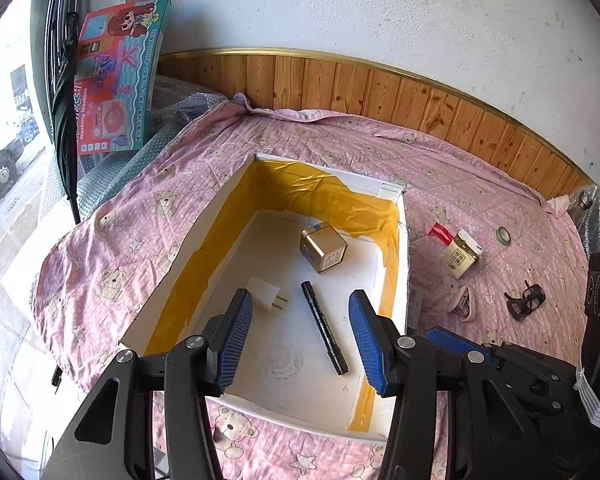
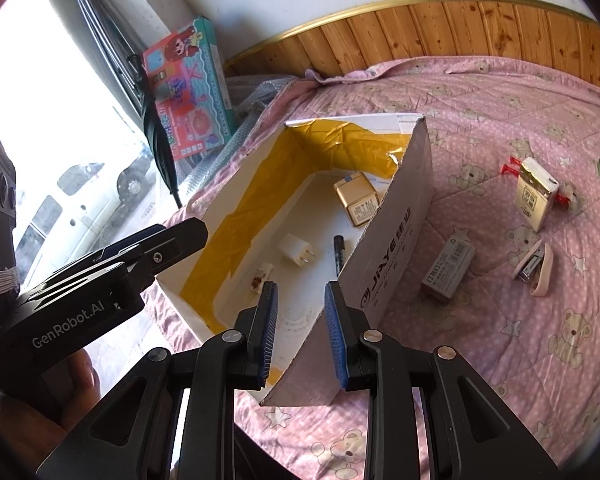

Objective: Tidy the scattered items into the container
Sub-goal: 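Withdraw both grippers from the box toward the items on the bedspread, then grasp the grey staples box with the left gripper while the right grasps the pink stapler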

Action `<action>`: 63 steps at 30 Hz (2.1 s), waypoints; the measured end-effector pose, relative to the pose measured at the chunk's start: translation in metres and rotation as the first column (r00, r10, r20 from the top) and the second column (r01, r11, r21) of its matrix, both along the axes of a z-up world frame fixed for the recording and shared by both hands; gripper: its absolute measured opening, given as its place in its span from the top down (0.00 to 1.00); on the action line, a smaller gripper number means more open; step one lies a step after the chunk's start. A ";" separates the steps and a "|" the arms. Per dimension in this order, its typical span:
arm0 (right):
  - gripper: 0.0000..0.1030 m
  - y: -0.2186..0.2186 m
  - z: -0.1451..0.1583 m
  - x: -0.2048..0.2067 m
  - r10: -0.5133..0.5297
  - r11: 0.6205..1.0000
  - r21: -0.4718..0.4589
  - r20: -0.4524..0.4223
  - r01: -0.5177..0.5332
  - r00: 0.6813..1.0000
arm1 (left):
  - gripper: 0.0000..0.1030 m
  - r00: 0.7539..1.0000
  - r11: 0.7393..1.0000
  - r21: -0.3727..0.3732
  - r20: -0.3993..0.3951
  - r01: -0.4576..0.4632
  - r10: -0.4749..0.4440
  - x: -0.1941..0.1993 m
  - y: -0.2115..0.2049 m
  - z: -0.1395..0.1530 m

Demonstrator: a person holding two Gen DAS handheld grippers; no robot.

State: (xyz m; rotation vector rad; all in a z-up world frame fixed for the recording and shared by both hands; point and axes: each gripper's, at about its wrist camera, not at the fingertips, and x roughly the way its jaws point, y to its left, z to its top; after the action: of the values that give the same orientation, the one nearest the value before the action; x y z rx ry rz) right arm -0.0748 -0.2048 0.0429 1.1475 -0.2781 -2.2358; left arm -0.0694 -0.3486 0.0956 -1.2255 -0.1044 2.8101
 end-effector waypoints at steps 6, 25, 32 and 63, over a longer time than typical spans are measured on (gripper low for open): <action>0.73 0.012 0.003 0.007 -0.011 1.000 -0.012 -0.004 0.011 1.000 | 0.50 1.000 1.000 -0.006 -0.020 0.018 -0.018 0.010 0.012 0.011; 0.73 0.096 -0.030 0.021 -0.147 0.987 -0.048 0.073 0.151 0.986 | 0.50 0.981 0.981 0.014 -0.009 0.195 -0.195 0.027 0.089 0.007; 0.73 0.132 -0.054 0.012 -0.216 0.973 -0.049 0.123 0.223 0.969 | 0.50 0.961 0.963 0.000 0.059 0.270 -0.270 0.021 0.128 -0.020; 0.63 0.168 -0.136 -0.114 -0.316 0.948 0.046 0.214 0.313 0.924 | 0.44 0.934 0.931 -0.201 0.254 0.304 -0.250 -0.088 0.196 -0.165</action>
State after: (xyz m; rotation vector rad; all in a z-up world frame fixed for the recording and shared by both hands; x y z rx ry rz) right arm -0.1891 -0.0371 -0.0933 1.4439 -0.5779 -2.3840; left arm -0.1570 -0.1522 -0.0697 -1.4720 0.3769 2.4837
